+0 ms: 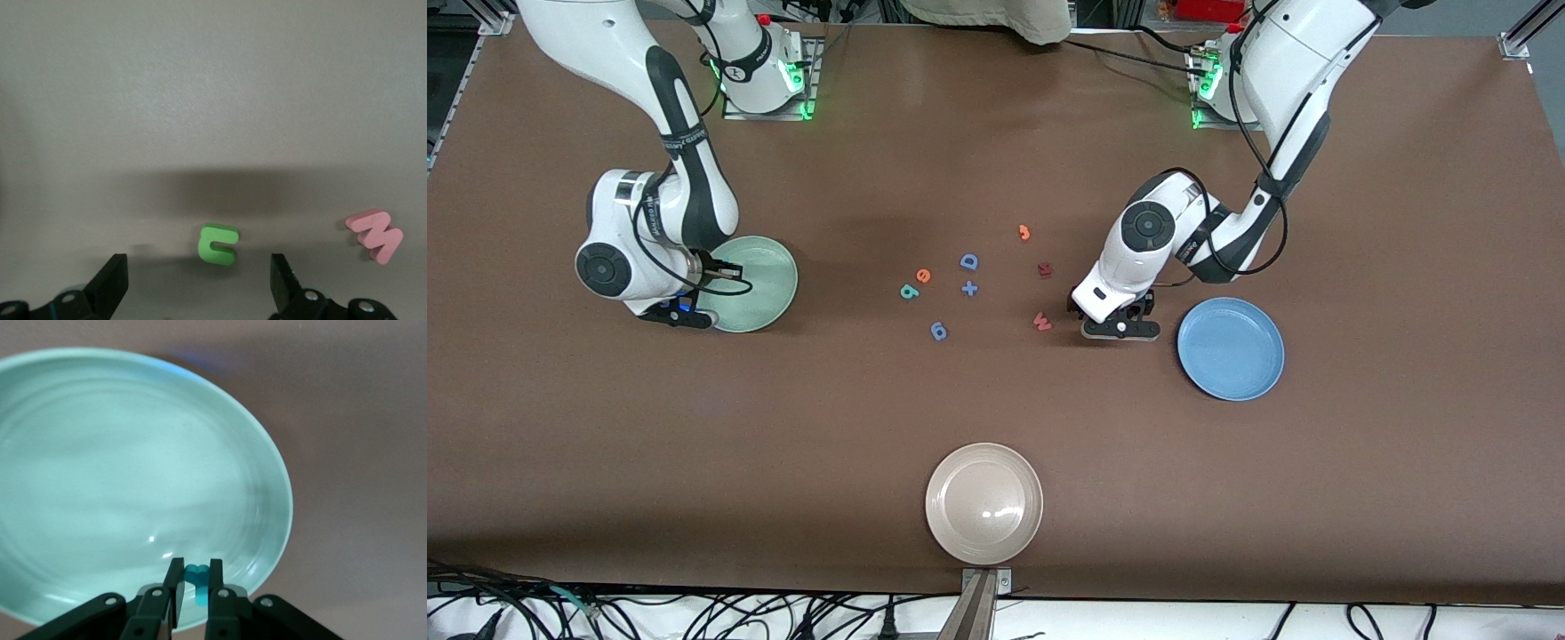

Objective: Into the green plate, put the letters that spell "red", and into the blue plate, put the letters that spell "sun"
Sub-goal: 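Place the teal letter on the mint plate while the left gripper reaches letters, then grasp the green u with the left gripper while the right gripper reaches letters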

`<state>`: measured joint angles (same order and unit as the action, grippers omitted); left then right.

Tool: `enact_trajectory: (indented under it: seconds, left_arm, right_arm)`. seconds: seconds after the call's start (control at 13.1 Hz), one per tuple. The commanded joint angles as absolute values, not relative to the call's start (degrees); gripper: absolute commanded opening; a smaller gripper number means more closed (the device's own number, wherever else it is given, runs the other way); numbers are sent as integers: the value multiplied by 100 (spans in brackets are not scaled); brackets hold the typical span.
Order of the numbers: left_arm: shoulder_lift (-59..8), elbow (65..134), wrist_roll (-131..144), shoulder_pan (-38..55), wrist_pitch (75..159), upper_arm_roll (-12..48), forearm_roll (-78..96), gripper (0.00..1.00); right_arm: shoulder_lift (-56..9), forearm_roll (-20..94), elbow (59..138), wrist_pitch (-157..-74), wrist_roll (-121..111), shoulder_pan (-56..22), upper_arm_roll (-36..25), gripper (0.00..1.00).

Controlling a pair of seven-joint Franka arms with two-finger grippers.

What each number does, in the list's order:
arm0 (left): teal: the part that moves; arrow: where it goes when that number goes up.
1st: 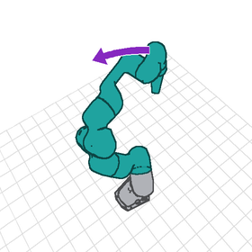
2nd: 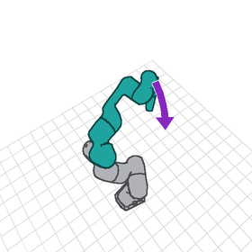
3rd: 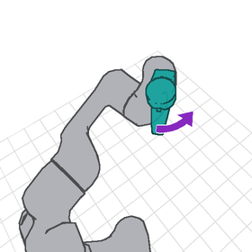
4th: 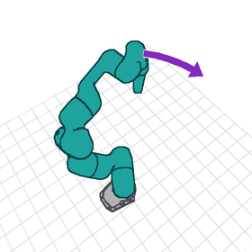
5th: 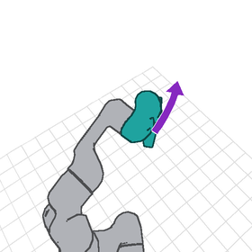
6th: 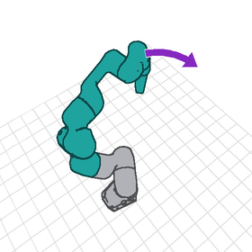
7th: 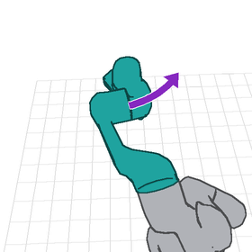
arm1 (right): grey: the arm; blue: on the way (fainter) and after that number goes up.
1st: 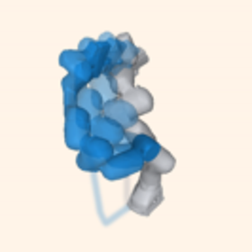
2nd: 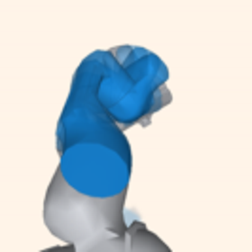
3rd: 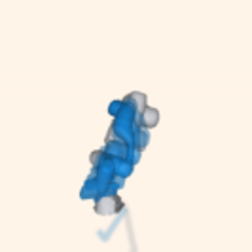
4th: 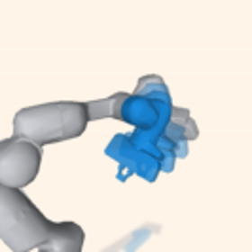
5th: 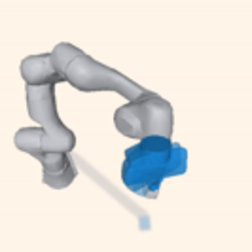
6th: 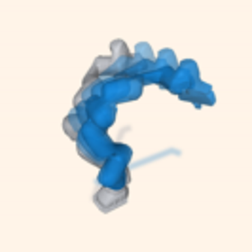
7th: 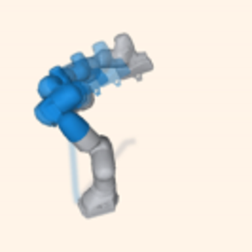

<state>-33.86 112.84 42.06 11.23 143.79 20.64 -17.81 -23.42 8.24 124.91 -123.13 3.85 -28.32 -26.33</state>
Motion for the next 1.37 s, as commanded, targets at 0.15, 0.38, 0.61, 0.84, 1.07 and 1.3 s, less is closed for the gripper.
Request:
enact_trajectory:
  seconds: [0.15, 0.38, 0.61, 0.84, 1.07, 1.3]
  left_arm:
    - [-3752, 10872, 4342, 1247, 14370, 2022, -2136, 87]
    - [-3779, 10872, 4333, 1274, 14370, 2004, -2136, 75]
    - [-3788, 10916, 4342, 1275, 14361, 2013, -2136, 34]
    - [-3709, 10907, 4342, 1257, 14265, 2021, -2127, 5]
    - [-3473, 10863, 4307, 1187, 13871, 2021, -2127, 0]
    - [-2937, 10837, 4245, 907, 13115, 2056, -2039, 0]
  right_arm:
    - [-2320, 905, 12674, -12516, 264, -2874, -2654, 36]
    - [-2312, 914, 12648, -12507, 272, -2874, -2654, 92]
    - [-2163, 914, 12560, -12367, 377, -2883, -2646, 98]
    - [-2048, 914, 11956, -11579, 894, -2935, -2593, 98]
    - [-2057, 1089, 11042, -10646, 1763, -2971, -2233, 98]
    - [-2135, 1475, 10584, -10529, 2975, -2979, -1690, 98]
